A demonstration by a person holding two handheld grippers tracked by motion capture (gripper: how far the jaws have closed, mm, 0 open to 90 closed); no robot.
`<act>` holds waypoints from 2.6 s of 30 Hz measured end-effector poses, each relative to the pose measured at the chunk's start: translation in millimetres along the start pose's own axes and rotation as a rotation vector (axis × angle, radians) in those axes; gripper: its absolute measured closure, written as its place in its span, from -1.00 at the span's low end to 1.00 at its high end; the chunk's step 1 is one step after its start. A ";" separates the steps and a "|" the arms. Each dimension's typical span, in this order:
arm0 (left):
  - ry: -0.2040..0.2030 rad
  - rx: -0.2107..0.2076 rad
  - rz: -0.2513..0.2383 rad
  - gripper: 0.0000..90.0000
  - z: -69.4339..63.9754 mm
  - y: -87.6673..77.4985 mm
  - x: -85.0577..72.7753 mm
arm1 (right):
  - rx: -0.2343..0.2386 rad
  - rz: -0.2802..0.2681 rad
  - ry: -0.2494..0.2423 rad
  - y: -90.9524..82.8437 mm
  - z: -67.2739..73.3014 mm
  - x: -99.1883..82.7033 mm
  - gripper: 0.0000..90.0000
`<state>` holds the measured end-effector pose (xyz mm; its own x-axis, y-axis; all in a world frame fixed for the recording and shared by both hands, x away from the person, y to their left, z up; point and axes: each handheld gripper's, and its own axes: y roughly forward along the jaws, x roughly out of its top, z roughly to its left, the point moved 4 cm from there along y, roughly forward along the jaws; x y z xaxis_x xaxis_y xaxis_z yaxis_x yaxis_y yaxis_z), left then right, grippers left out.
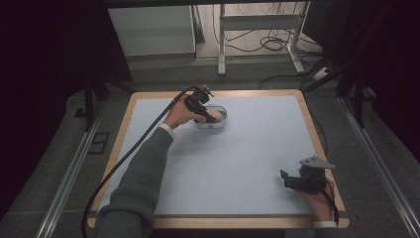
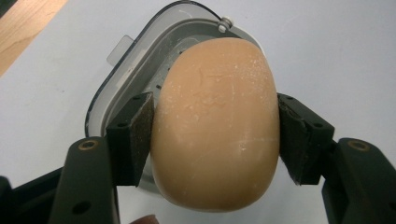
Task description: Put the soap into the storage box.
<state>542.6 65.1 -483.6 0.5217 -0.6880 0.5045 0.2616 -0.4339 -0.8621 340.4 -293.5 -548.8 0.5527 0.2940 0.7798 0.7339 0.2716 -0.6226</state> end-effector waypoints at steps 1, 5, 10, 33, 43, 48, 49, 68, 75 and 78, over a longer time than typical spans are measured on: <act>-0.001 0.001 0.004 -0.23 0.6 1.6 0.6 | 0.002 0.000 -0.002 0.2 0.2 0.0 -0.82; -0.002 0.003 0.012 -0.23 2.8 6.7 1.6 | 0.005 0.003 -0.007 0.7 1.4 0.3 -0.82; -0.010 0.014 -0.015 -0.39 5.5 10.1 1.8 | 0.006 0.004 -0.008 0.7 1.0 0.1 -0.82; -0.019 0.075 -0.147 -0.54 -36.9 -59.0 -52.4 | 0.015 0.016 -0.018 1.6 6.3 -0.1 -0.82; -0.039 0.073 -0.174 -0.56 -55.5 -75.7 -92.7 | 0.008 0.022 -0.022 0.0 7.2 -0.9 -0.82; -0.059 0.077 -0.201 -0.55 -65.1 -86.3 -119.9 | 0.005 0.023 -0.016 -0.9 5.9 -1.3 -0.82; -0.076 0.080 -0.198 -0.55 -67.9 -87.6 -131.1 | 0.005 0.024 -0.016 -1.1 5.9 -1.5 -0.82; -0.205 0.136 -0.185 -0.57 -81.3 -60.5 -229.7 | 0.006 0.028 -0.025 -0.4 9.1 -1.6 -0.82; -0.226 0.128 -0.207 -0.58 -82.8 -63.1 -236.7 | 0.010 0.011 -0.028 -0.6 11.5 0.0 -0.81; -0.226 0.137 -0.198 -0.58 -82.8 -60.8 -237.8 | 0.012 0.006 -0.039 0.7 13.7 -0.2 -0.81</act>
<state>335.4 206.9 -547.3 0.6123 -0.4451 0.6534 0.4749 -0.4537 -0.7541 335.4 -280.8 -550.2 0.5408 0.3313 0.7732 0.7257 0.2810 -0.6280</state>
